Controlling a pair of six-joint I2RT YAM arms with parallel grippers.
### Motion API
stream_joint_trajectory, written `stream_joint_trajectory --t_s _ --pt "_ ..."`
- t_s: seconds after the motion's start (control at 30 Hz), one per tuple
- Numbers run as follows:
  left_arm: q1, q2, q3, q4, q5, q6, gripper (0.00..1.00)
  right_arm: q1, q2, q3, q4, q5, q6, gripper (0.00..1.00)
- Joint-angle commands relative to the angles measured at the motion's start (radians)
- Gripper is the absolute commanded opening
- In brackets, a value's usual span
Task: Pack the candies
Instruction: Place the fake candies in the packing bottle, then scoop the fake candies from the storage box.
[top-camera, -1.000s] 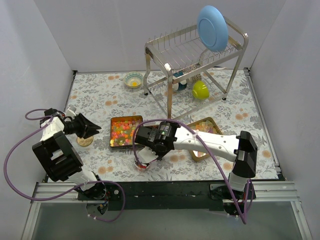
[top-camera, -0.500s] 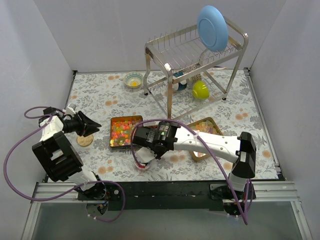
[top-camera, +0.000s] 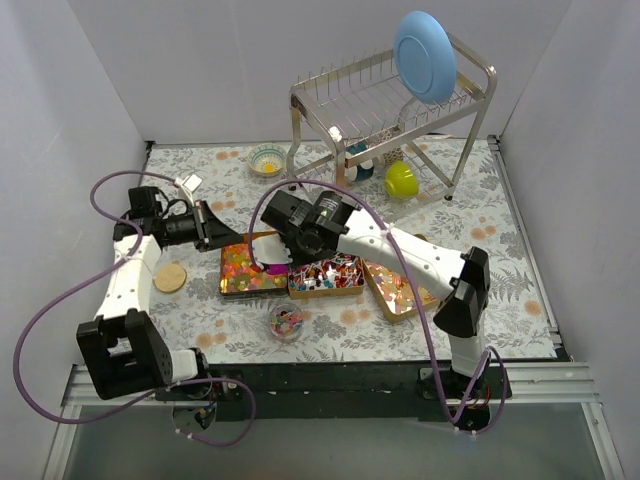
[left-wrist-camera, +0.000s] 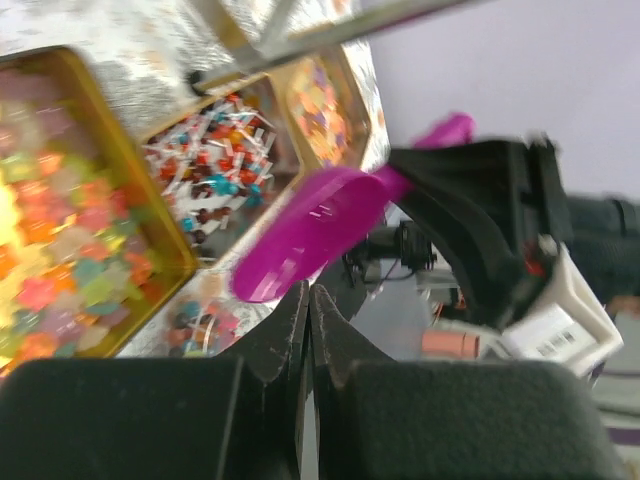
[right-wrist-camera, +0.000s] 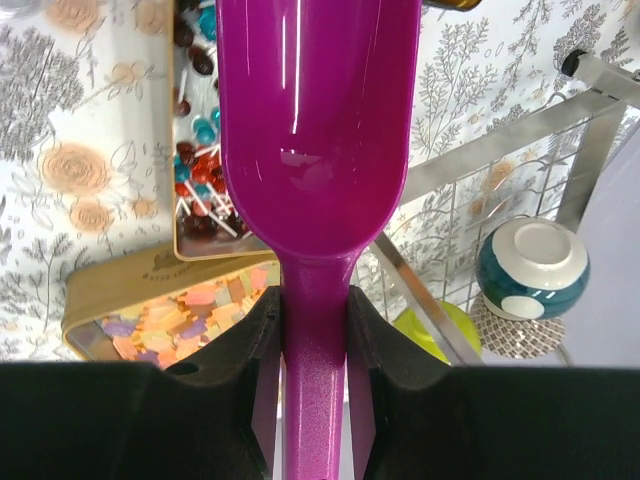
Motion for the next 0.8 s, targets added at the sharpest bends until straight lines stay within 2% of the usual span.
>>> stream_joint_trajectory --t_s 0.0,0.2,0.43,0.53,0.63,0.77 --pt "-0.134 -0.073 -0.035 0.131 0.026 -0.083 0.0 -0.014 0.04 0.117 0.014 -0.081 0.064 0.01" --pt "-0.22 -0.022 -0.058 0.164 -0.047 -0.126 0.0 -0.017 0.04 0.235 0.055 -0.139 0.105 0.01" --pt "-0.228 0.05 -0.024 0.188 -0.077 -0.132 0.0 -0.043 -0.023 0.238 0.07 -0.204 0.151 0.01" --pt "-0.228 0.059 0.031 0.193 -0.061 -0.131 0.0 -0.096 -0.068 0.186 0.026 -0.185 0.178 0.01" --pt "-0.227 0.013 0.047 0.235 -0.061 -0.124 0.01 -0.205 -0.185 0.033 0.003 -0.204 0.195 0.01" --pt "-0.228 -0.027 -0.012 0.309 -0.112 -0.157 0.02 -0.34 -0.354 -0.2 -0.002 -0.19 0.142 0.01"
